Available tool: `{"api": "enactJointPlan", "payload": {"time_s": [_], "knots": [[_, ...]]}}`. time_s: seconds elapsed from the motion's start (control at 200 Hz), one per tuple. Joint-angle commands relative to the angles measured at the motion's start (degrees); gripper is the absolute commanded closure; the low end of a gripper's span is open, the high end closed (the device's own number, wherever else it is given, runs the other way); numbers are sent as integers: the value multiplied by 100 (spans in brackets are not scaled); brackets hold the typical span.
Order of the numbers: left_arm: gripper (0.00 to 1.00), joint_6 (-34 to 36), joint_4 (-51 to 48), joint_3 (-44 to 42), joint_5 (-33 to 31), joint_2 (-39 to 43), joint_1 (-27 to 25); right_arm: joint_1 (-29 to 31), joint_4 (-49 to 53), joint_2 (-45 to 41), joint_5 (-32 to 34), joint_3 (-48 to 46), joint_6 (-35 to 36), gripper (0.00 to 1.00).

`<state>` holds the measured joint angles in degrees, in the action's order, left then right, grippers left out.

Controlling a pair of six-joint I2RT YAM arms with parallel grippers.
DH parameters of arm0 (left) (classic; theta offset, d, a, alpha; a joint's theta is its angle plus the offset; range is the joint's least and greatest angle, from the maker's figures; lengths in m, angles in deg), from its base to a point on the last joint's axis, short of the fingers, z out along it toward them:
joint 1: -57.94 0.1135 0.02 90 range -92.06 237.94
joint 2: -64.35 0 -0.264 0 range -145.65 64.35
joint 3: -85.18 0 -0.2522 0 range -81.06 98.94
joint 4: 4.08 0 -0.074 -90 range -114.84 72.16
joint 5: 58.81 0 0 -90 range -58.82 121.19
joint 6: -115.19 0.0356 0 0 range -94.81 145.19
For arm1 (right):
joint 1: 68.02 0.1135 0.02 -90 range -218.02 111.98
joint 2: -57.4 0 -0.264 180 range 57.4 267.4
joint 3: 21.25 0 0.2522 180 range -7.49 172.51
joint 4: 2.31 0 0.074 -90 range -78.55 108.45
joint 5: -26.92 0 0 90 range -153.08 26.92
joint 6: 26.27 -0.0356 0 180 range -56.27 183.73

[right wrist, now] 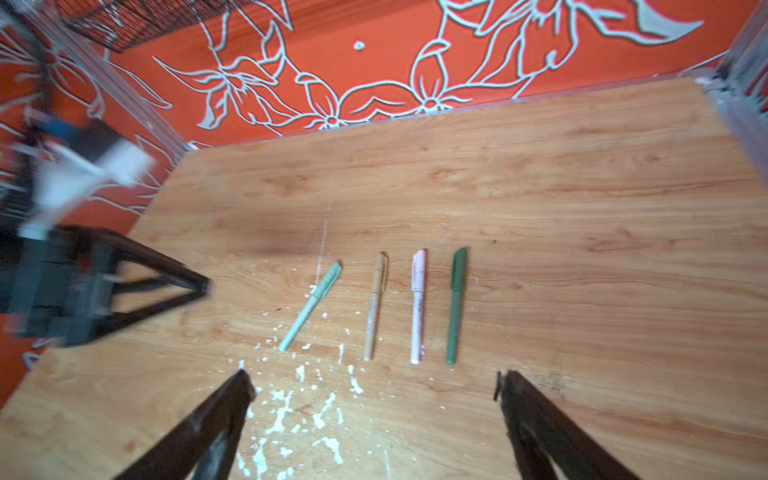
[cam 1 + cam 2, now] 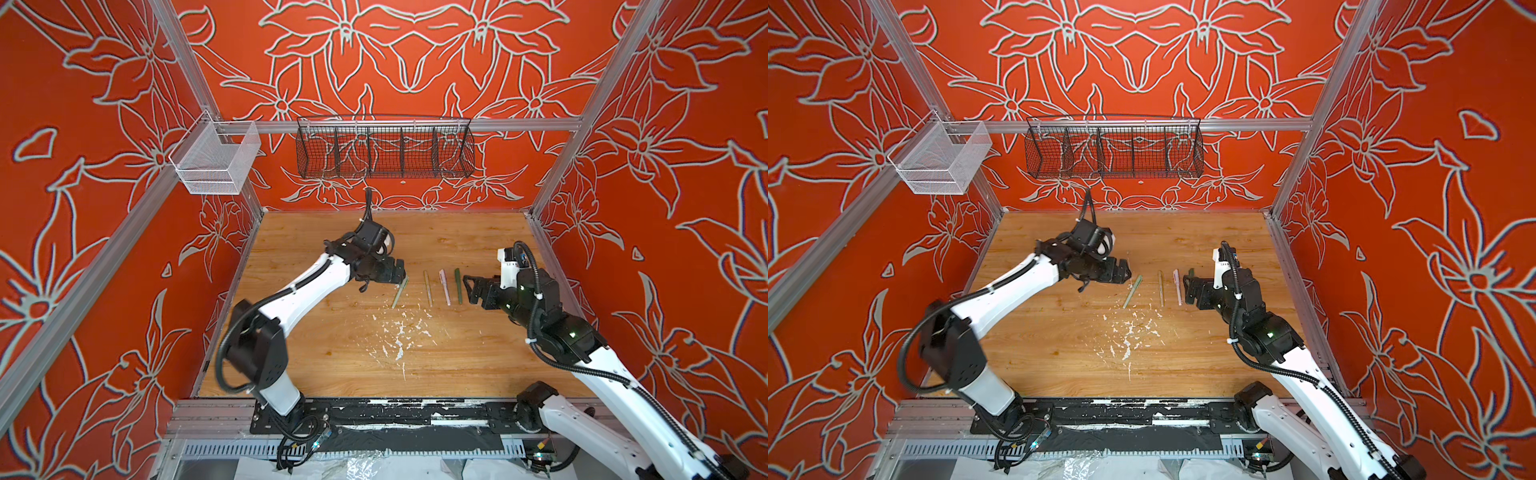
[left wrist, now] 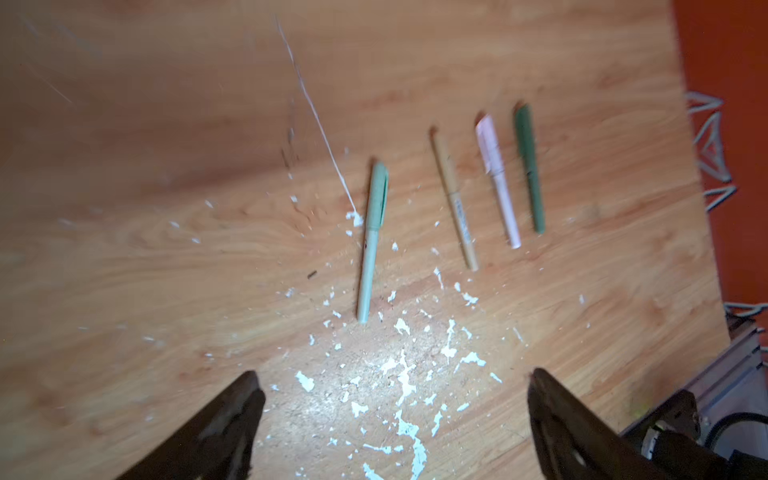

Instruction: Insert the pens into the pen caps

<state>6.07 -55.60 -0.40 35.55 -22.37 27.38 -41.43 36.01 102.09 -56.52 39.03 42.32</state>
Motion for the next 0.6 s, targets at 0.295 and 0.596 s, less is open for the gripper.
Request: {"api": "enactJointPlan", "payload": {"time_s": [0.295,0.596], "knots": [[3,1666,4164,-4124,-3234,3344,8,-39,-1109,103,2279,-836,1813,3],[3,2697,6655,-6097,-3526,3488,896,-762,-3334,831,1538,-1893,3059,3]]}}
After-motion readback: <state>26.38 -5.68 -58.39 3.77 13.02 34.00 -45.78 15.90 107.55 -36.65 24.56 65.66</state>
